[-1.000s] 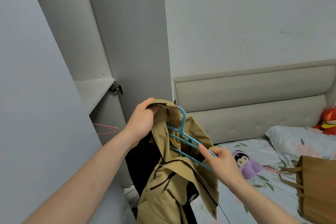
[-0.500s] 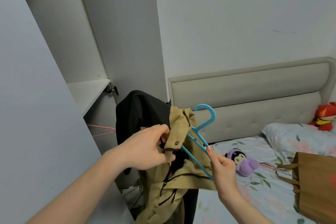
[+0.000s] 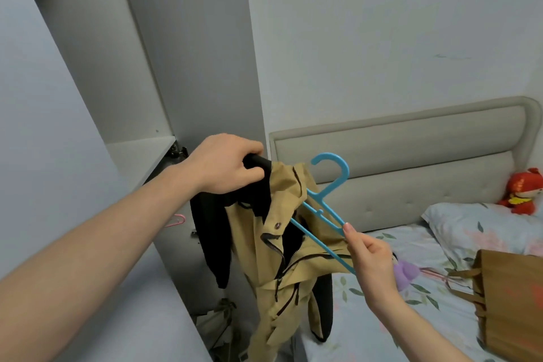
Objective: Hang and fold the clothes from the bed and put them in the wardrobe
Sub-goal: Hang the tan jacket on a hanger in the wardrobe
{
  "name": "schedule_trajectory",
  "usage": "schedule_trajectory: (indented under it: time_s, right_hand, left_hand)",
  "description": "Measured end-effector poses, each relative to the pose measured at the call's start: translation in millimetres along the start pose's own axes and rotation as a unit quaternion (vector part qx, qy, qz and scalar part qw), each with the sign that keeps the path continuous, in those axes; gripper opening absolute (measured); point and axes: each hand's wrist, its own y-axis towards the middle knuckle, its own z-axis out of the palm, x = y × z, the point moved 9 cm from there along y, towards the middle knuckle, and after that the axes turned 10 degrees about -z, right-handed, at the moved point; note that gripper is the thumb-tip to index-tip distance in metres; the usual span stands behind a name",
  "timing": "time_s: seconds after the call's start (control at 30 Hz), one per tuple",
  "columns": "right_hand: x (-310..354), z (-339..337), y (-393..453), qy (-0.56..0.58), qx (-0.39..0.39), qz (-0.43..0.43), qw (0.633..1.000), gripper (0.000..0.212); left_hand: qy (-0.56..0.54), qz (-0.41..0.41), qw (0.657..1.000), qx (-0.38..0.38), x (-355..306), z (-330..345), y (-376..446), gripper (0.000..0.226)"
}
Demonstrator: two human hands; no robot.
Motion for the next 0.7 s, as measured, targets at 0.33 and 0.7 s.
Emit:
schedule_trajectory:
  time_s: [0.33,0.7]
  right_hand:
    - [-100,-50,-25,0.059,-0.119,0.242,0.961,0.048]
    - [-126,50,-56,0.213,0.049,0.416,0.883,0.028]
  left_hand:
    - [-0.058,0.052,0.995,-0.065,4,-1,-11,0.030]
    - [-0.050,0.052,0.992,-0.104,12,-17,-18,0.021]
